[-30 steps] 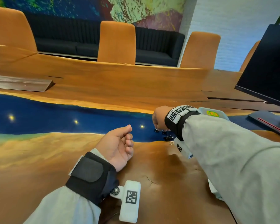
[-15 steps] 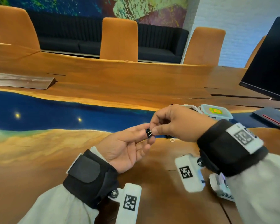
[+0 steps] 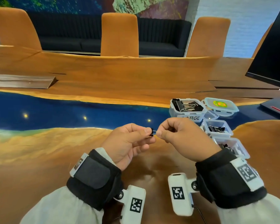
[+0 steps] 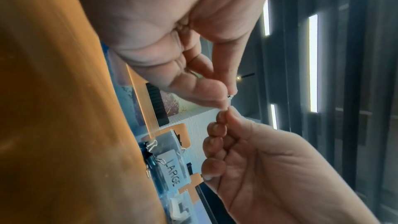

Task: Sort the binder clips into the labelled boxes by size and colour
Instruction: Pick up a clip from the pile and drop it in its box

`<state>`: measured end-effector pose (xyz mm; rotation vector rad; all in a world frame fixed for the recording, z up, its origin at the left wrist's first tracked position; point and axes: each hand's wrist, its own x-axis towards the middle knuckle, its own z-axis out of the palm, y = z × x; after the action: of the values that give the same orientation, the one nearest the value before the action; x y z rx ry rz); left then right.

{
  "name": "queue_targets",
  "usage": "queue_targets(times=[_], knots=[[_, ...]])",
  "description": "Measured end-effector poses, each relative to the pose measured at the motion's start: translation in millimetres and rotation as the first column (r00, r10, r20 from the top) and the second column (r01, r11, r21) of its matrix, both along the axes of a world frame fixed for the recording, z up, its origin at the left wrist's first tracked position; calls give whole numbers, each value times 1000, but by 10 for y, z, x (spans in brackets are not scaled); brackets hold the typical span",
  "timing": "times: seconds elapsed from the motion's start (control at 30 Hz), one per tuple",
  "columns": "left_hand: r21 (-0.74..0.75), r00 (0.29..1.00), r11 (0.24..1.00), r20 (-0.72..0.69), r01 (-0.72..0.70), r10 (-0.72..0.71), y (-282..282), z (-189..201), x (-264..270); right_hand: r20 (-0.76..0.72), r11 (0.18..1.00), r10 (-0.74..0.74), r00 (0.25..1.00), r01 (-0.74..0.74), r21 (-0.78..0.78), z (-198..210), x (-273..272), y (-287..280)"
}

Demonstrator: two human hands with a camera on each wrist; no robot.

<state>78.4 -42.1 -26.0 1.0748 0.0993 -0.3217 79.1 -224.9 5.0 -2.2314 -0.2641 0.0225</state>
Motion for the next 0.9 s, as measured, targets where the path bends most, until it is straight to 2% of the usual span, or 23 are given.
queue_targets(times=[0.1, 0.37, 0.63, 0.73, 0.83, 0.9], knots=[[28, 1000, 1000, -28, 7, -6, -11, -22, 10, -19, 1000, -25, 1000, 25, 19, -53, -18, -2], [-34, 999, 999, -23, 25, -26, -32, -2, -11, -16, 998, -48, 999, 48, 29, -44, -61, -10], [2, 1000, 1000, -5, 18, -18, -55, -2, -15, 124, 982, -188, 974, 191, -5, -56, -145, 84], [16, 1000, 1000, -2, 20, -20, -41, 13, -18, 141, 982, -185, 973, 188, -8, -44, -162, 95], [8, 999, 999, -17, 32, -32, -28, 30, -21, 98, 989, -139, 985, 132, 73, -2, -146, 30], [-7, 998, 999, -30, 52, -52, -31, 46, -27, 24, 970, -105, 994, 98, 223, -11, -107, -35]])
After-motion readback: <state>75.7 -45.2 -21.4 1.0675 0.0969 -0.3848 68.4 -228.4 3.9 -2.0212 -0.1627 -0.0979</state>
